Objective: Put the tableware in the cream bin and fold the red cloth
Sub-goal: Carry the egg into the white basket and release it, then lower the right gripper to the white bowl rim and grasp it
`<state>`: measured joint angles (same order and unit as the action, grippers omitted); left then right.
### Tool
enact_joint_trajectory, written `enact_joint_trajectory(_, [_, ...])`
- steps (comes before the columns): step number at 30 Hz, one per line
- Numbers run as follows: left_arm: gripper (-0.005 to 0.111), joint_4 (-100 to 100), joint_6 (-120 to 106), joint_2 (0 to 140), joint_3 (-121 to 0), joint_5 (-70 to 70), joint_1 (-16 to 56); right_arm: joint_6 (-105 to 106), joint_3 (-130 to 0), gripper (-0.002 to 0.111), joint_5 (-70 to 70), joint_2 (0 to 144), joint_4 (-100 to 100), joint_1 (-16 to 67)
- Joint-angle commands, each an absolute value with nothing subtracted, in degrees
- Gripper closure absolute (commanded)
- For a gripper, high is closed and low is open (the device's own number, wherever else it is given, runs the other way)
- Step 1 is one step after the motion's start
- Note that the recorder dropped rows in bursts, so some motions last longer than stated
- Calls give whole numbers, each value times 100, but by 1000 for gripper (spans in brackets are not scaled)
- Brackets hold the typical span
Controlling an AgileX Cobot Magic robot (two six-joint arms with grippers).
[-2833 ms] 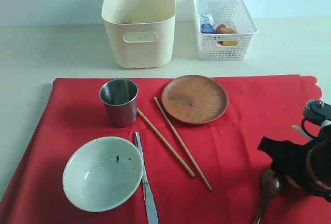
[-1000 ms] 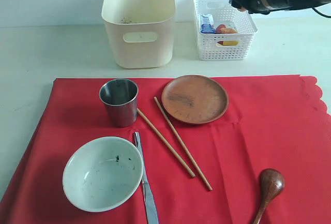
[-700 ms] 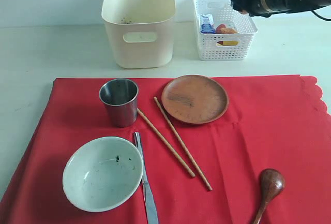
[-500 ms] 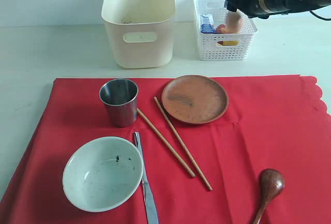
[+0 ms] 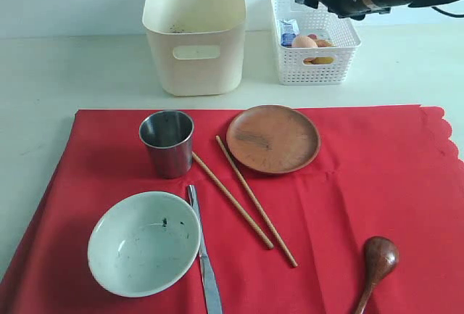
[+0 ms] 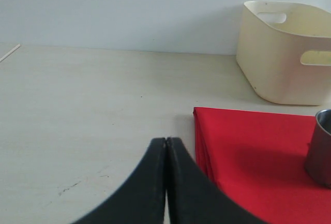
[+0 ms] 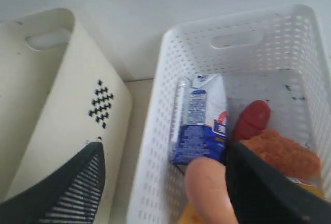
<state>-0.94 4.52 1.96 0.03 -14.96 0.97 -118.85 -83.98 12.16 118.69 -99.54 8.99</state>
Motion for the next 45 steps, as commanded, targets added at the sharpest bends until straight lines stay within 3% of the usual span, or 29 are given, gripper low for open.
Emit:
enact_joint_trajectory(1, [106,-60,423,226,0,-1472,126,-11847,-8459,44,1409,11538,-9995,885])
enact_joint_trajectory(13, [106,-60,423,226,0,-1472,126,-11666,-8438,46,3465,10747,-9995,885])
enact_joint_trajectory(16, [106,-60,423,226,0,-1472,126,-11628,-8265,52,3743,10668,-9995,885])
enact_joint_trajectory(25, [106,-60,423,226,0,-1472,126,-11208,-6783,88,3718,10235,-9995,885])
enact_joint_trajectory(33, [106,-60,423,226,0,-1472,126,-10931,-5442,106,3285,9532,-9995,885])
enact_joint_trajectory(45, [106,-60,423,226,0,-1472,126,-10477,-3922,108,3142,8018,-9995,885])
